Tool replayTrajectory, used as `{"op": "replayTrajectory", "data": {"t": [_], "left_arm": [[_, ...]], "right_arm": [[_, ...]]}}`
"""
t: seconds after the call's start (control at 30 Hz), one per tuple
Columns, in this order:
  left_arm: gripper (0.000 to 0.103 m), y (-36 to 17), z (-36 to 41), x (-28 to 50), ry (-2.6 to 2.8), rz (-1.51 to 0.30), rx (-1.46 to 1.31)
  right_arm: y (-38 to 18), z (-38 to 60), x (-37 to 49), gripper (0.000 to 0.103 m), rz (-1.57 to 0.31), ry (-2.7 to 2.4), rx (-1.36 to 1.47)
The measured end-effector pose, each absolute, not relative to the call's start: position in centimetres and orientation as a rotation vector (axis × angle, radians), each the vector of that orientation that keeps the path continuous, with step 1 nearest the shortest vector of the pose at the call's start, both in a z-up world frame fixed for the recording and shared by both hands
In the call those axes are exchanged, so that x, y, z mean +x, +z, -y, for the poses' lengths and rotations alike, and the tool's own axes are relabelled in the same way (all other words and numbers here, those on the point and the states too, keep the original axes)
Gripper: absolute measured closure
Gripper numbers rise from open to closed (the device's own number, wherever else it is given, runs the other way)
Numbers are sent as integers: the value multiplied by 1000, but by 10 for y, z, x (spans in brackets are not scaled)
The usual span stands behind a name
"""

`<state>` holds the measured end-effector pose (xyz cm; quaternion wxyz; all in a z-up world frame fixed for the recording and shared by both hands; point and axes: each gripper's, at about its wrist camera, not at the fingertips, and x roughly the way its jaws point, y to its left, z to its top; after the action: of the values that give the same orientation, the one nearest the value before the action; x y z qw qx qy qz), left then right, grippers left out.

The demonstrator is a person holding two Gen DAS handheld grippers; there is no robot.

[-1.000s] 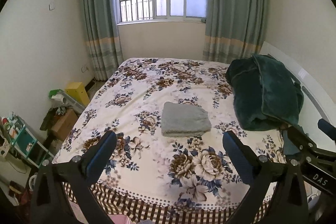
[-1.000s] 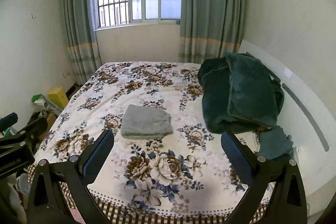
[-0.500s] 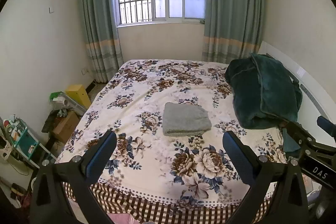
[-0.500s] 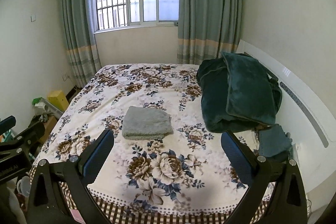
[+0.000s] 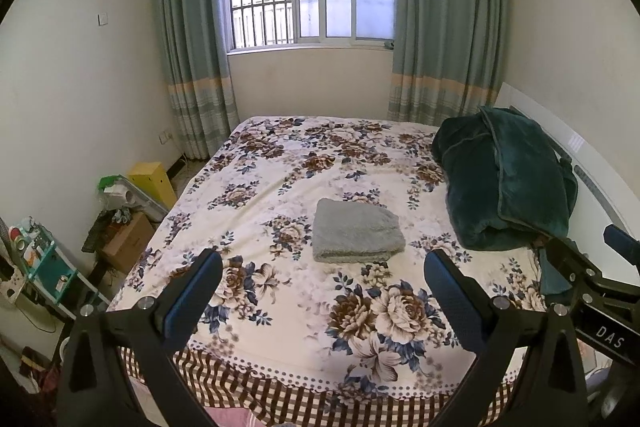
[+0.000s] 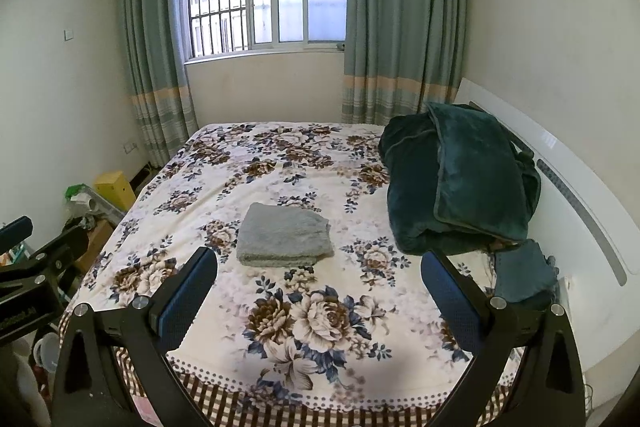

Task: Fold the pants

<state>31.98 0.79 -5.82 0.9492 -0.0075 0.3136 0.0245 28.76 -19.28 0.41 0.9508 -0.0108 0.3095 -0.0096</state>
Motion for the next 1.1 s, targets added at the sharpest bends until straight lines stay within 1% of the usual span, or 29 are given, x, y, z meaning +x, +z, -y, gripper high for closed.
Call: {"op": "replayTrajectory", "data": {"t": [1.1], "left_arm": [[0,-45,-13,313,63,-599,-24]], "right_arm": [[4,184,287,0,-593,-5,-5]]}}
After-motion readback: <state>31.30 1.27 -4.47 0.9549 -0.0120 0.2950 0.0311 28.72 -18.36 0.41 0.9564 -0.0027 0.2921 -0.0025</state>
